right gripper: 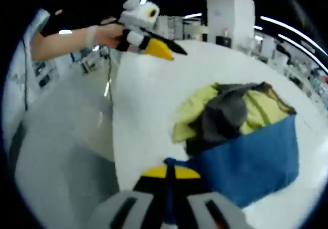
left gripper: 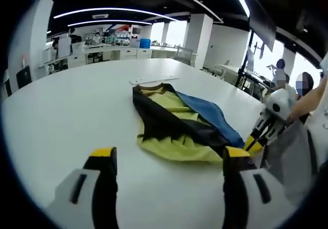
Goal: Fold the garment on the visible template until the final outline fits inside the template.
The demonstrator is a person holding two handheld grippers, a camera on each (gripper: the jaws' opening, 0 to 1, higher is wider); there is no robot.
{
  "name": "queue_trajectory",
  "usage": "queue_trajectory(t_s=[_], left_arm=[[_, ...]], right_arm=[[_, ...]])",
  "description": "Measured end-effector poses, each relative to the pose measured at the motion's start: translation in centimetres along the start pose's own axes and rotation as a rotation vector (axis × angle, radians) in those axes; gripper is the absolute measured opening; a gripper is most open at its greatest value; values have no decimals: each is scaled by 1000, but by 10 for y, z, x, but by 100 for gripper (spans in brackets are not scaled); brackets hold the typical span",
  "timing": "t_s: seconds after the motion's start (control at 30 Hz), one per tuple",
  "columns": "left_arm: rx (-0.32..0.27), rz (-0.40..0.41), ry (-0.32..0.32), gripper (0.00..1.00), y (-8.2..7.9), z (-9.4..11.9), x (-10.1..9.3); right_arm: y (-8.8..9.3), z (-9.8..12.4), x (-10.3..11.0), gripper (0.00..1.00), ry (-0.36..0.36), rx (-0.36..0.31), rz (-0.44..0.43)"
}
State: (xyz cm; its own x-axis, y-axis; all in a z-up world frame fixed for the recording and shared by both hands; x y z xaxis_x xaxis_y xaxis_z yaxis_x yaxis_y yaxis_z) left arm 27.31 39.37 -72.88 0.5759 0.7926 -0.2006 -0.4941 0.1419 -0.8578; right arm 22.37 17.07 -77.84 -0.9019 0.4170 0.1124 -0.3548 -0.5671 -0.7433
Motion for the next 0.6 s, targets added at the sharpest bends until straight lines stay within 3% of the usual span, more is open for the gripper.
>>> queue_trajectory(t_s=[0.27,0.6], left_arm=[[-1,-8,8,77,-3,-6,-5],[-13,2,9,71,-7,-8,-5]], right_arm=[[-38,56,-59,0,127,-165,-164],[-30,102,-125,0,276,-208,-264]])
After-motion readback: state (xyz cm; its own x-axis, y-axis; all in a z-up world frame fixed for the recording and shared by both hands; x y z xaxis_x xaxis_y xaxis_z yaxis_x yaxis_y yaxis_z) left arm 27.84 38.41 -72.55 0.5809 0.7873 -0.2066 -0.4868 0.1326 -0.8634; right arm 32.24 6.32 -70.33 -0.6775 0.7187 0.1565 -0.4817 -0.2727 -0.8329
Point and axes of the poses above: the point that each gripper's makers call its tool centre point, and the gripper's own axes: z roughly backward along the fingers, x roughly to its left, y roughly out of its underside, the point moved 4 cm from there along z, roughly backward along the fingers, and after that the axes turned 5 degrees about y, right-handed, at the moved point
